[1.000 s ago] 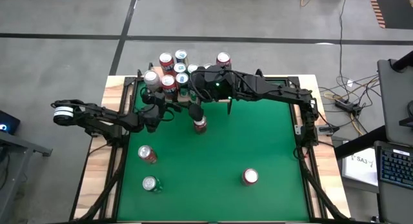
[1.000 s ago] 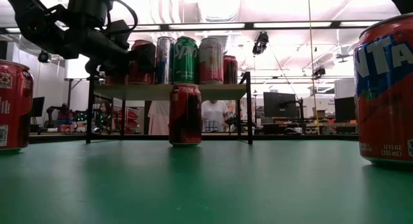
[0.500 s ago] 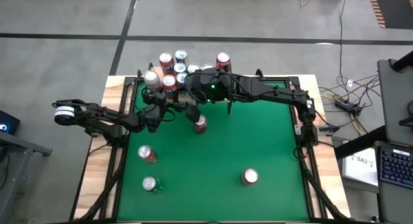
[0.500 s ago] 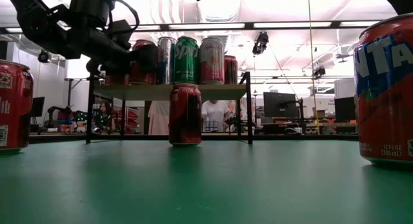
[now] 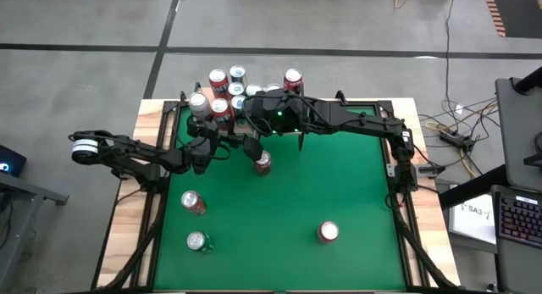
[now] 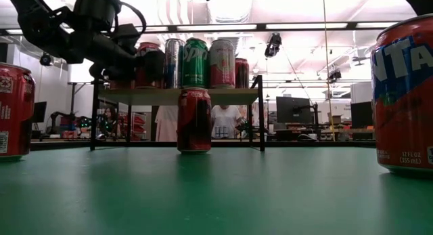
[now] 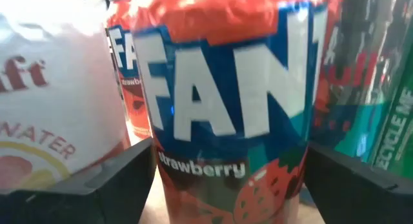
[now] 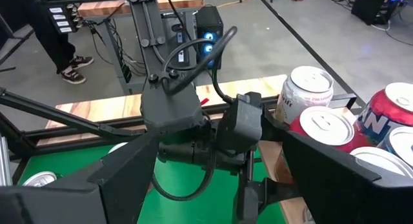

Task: Place canned beverage on shelf
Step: Put the orange can on the shelf, then put the red can on the shelf

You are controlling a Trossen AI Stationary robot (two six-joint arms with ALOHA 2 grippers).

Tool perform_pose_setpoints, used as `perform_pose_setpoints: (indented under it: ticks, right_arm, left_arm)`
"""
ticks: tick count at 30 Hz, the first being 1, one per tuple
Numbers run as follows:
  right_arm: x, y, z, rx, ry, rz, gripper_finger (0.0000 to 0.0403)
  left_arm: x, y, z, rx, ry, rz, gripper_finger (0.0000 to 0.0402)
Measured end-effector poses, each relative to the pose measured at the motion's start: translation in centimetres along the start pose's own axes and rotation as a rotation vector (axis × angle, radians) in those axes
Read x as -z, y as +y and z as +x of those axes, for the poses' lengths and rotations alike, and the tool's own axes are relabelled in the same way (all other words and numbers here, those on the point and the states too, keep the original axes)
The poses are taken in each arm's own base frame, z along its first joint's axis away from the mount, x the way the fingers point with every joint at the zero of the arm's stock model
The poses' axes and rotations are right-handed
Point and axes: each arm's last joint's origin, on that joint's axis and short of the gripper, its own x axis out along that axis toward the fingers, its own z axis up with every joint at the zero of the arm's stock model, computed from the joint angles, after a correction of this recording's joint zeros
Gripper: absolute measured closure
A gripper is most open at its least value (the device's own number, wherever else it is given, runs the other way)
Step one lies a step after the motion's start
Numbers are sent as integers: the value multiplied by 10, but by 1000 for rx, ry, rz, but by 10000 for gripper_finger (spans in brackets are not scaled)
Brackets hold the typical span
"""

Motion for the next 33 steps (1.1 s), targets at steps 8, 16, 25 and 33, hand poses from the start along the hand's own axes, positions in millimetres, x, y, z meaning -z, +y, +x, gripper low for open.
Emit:
perform_pose_setpoints:
  ticks: [8,16,25,33]
  right_arm:
    - [0,0,0,0,0,-8,78]
    - [0,0,0,0,1,-20,78]
    - [0,0,0,0,1,-26,78]
    - [0,0,0,0,0,-26,78]
  left_arm:
    - [-2,1,0,-1,-6,-4,41]
    - [-11,4,-3,1,-27,-44,41]
    - [-18,9,-6,10,-31,-55,41]
    - [-26,13,-12,23,-39,-80,41]
